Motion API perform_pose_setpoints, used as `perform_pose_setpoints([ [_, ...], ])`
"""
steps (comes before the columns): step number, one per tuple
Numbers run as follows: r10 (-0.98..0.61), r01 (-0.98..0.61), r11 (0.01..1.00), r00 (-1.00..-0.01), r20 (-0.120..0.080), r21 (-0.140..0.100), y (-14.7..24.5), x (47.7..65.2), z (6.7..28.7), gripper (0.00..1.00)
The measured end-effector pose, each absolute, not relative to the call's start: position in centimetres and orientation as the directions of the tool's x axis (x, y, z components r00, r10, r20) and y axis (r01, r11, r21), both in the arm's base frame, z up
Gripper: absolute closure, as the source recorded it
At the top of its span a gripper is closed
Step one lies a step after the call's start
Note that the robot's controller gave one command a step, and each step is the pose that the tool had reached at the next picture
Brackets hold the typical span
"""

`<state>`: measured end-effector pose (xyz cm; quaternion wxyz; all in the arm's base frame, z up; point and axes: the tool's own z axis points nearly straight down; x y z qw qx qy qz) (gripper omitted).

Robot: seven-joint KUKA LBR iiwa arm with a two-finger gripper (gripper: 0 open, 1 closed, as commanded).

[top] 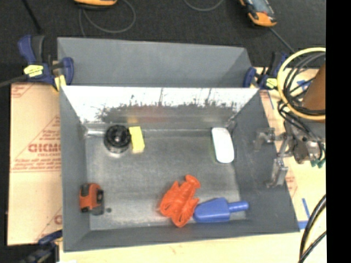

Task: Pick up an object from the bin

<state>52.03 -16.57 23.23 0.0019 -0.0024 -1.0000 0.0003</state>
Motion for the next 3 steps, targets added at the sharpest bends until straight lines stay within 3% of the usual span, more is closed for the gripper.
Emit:
perform_pose_setpoints([
  [1, 0.000, 0.000, 1.000, -1.000, -0.004, -0.003, -16.5, 52.2, 23.7, 0.00],
  [2, -0.093, -0.093, 0.996, -0.996, -0.006, -0.003, -11.8, 50.7, 16.6, 0.00],
  [3, -0.161, -0.161, 0.987, -0.987, 0.004, 0.001, -8.7, 49.2, 11.4, 0.00],
])
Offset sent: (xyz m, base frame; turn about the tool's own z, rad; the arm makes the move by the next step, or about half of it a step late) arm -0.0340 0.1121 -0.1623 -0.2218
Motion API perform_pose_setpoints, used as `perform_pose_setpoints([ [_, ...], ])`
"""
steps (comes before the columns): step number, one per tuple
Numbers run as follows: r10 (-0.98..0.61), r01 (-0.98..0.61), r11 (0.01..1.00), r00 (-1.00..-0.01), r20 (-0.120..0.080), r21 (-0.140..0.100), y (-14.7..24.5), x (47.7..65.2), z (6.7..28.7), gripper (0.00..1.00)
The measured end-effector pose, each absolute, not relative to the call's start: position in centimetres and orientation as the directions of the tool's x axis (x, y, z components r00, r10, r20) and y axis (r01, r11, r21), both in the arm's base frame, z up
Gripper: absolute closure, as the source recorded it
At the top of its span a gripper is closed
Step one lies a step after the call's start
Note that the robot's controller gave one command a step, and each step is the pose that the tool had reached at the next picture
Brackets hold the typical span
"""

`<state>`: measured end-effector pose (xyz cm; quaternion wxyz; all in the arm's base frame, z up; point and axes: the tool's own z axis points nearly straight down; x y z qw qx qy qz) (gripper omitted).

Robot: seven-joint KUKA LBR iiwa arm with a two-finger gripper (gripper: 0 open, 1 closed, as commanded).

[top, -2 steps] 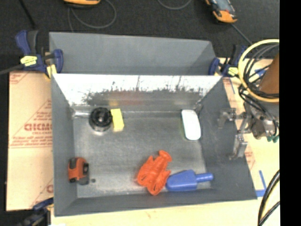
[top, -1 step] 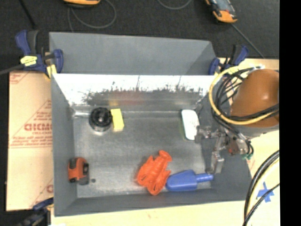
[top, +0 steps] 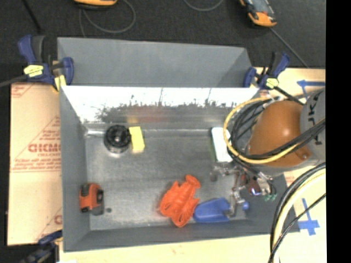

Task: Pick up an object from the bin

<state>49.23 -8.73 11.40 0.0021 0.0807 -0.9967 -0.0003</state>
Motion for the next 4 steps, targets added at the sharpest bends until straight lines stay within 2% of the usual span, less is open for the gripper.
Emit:
perform_pose_setpoints([
  [1, -0.379, -0.379, 0.925, -0.925, -0.002, -0.002, -8.1, 49.0, 15.4, 0.00],
  [2, -0.430, -0.430, 0.903, -0.903, -0.007, -0.003, -6.9, 48.6, 8.9, 0.00],
  [3, -0.598, -0.598, 0.801, -0.801, -0.007, -0.006, -6.4, 48.3, 7.4, 1.00],
  [4, -0.599, -0.599, 0.801, -0.801, -0.007, -0.006, -6.4, 48.3, 7.4, 1.00],
])
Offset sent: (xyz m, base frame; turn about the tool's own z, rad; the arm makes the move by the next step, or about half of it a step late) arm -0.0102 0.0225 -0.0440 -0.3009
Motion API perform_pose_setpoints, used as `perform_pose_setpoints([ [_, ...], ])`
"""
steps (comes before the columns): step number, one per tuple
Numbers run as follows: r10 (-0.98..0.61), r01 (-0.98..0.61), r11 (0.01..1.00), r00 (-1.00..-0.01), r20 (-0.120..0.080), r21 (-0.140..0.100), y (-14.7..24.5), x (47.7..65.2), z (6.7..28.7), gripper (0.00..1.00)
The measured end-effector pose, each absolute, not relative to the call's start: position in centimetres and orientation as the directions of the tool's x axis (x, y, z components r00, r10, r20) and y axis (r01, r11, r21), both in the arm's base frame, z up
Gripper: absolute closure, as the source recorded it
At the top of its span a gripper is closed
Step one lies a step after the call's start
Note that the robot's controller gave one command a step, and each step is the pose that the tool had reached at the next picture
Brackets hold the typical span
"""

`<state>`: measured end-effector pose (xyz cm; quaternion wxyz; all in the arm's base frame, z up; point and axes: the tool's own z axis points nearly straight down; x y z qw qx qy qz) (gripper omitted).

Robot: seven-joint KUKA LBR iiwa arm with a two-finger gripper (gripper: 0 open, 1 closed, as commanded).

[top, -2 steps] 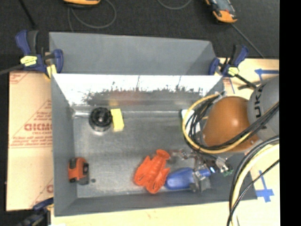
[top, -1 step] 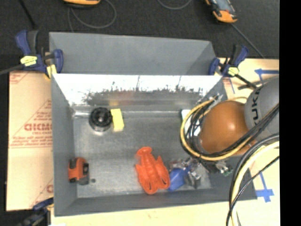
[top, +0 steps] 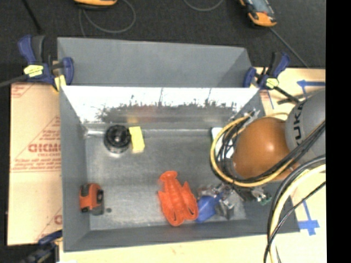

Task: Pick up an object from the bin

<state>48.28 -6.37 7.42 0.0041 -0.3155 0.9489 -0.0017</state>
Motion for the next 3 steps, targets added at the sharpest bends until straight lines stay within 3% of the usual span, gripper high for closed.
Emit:
perform_pose_setpoints([
  [3, -0.598, -0.598, 0.801, -0.801, -0.005, -0.005, -6.4, 48.3, 9.9, 1.00],
])
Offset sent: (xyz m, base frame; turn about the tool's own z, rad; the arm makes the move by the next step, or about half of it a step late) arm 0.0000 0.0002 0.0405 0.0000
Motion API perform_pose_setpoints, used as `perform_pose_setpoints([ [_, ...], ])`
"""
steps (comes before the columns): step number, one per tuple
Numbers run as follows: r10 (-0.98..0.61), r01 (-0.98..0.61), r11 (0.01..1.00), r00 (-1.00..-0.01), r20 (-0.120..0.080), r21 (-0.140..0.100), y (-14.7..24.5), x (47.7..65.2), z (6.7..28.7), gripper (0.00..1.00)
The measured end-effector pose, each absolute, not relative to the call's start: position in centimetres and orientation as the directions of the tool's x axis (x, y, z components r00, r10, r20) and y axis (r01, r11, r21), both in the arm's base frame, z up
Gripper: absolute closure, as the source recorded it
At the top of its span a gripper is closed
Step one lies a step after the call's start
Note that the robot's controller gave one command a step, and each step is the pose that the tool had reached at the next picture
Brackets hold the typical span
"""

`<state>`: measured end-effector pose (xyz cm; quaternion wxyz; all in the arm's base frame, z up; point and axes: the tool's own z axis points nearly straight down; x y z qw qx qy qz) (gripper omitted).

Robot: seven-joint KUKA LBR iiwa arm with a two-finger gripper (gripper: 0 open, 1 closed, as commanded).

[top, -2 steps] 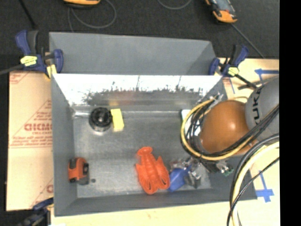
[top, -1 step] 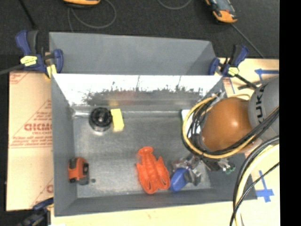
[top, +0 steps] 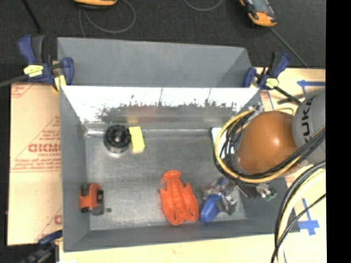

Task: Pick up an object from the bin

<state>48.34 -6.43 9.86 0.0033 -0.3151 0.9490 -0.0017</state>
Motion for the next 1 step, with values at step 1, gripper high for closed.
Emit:
perform_pose_setpoints([
  [1, -0.598, -0.598, 0.802, -0.802, -0.001, -0.002, -6.43, 48.25, 10.60, 1.00],
])
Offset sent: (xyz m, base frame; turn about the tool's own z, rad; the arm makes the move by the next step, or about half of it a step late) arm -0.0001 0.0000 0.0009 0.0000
